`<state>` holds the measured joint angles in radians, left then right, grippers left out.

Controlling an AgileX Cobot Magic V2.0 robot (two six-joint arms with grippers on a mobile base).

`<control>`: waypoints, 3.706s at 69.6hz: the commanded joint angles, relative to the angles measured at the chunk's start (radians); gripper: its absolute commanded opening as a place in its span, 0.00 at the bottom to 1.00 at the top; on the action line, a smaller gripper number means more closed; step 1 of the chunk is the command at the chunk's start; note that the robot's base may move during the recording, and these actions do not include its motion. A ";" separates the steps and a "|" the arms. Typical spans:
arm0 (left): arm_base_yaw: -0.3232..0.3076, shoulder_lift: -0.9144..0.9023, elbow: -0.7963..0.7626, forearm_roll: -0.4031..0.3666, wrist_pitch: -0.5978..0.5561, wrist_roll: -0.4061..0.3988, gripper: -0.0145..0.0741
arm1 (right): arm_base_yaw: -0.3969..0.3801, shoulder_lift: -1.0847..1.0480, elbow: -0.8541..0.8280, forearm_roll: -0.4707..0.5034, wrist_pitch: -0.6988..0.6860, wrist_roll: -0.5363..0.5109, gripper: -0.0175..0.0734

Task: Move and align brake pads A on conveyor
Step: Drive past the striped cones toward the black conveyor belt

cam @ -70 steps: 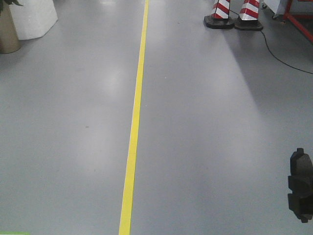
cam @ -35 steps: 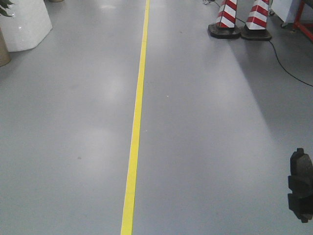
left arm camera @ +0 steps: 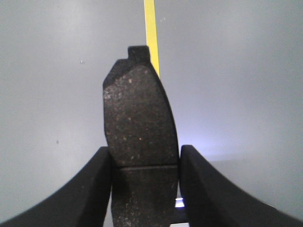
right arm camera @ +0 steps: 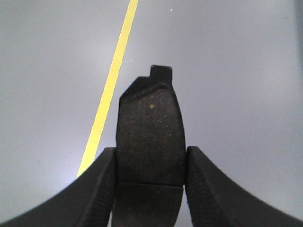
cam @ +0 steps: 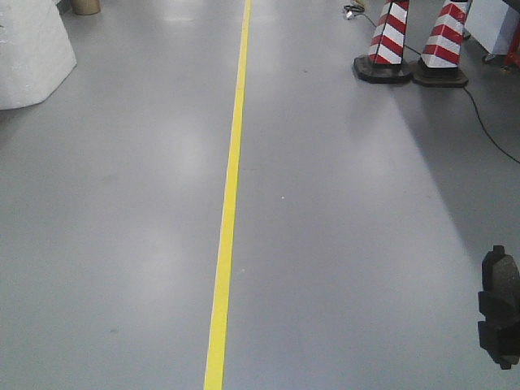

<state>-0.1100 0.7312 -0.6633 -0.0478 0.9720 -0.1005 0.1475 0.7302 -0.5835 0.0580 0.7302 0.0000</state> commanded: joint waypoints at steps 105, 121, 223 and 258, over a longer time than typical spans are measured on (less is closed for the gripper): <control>-0.003 -0.001 -0.028 -0.008 -0.061 0.002 0.16 | -0.005 -0.004 -0.030 -0.003 -0.077 -0.010 0.22; -0.003 -0.001 -0.028 -0.008 -0.060 0.002 0.16 | -0.005 -0.004 -0.030 -0.003 -0.076 -0.010 0.22; -0.003 -0.001 -0.028 -0.008 -0.061 0.002 0.16 | -0.005 -0.004 -0.030 -0.003 -0.079 -0.010 0.22; -0.003 -0.001 -0.028 -0.008 -0.061 0.002 0.16 | -0.005 -0.004 -0.030 -0.003 -0.080 -0.010 0.22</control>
<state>-0.1100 0.7312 -0.6633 -0.0478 0.9718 -0.1005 0.1475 0.7311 -0.5835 0.0588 0.7236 0.0000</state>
